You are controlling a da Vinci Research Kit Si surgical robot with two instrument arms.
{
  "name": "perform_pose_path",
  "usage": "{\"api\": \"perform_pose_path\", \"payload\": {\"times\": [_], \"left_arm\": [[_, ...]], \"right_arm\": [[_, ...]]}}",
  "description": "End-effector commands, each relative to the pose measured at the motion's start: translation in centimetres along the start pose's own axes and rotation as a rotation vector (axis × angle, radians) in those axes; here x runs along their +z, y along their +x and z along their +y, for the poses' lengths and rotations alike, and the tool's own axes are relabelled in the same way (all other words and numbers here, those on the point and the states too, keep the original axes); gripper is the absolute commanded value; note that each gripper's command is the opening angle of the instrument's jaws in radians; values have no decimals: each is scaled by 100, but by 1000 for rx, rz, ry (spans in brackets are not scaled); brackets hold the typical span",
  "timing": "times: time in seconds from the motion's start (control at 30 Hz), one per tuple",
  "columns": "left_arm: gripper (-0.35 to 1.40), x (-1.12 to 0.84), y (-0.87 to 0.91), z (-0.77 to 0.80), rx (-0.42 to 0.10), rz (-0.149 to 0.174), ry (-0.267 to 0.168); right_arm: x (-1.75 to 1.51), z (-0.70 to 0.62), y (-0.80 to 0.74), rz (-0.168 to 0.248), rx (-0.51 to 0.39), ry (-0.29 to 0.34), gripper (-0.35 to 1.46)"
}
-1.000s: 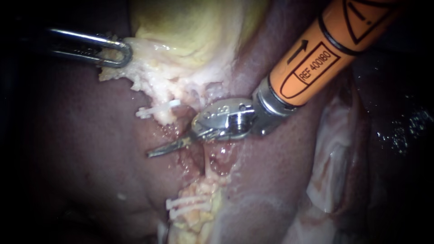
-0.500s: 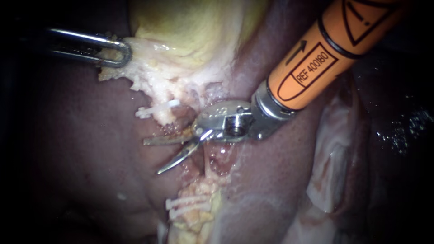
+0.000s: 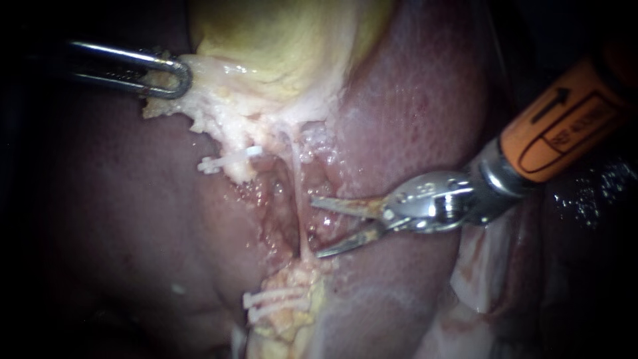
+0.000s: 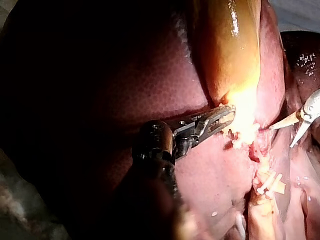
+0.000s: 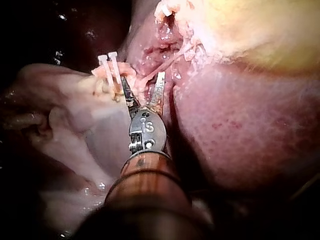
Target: Go back from the cut left tube
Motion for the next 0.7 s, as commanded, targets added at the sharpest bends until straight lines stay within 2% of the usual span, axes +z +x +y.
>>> {"api": "perform_pose_path", "payload": {"times": [0.03, 0.2, 0.4, 0.57, 0.7], "left_arm": [[-35, 1, 0, 0, 0, 0, 0], [-35, 1, 0, 0, 0, 0, 0], [-35, 4, -2, -1, 0, 1, 2], [-35, 13, -8, -6, 5, 4, 7], [-35, 29, -21, -15, 14, 1, 4]], "right_arm": [[-6, 2, -4, -21, -15, 4, 143], [-36, 16, -14, -55, -65, -18, 145], [-58, 27, -13, -84, -73, -68, 145], [-61, 28, -13, -78, -84, -12, 145], [-61, 29, -14, -77, -93, -6, 145]]}}
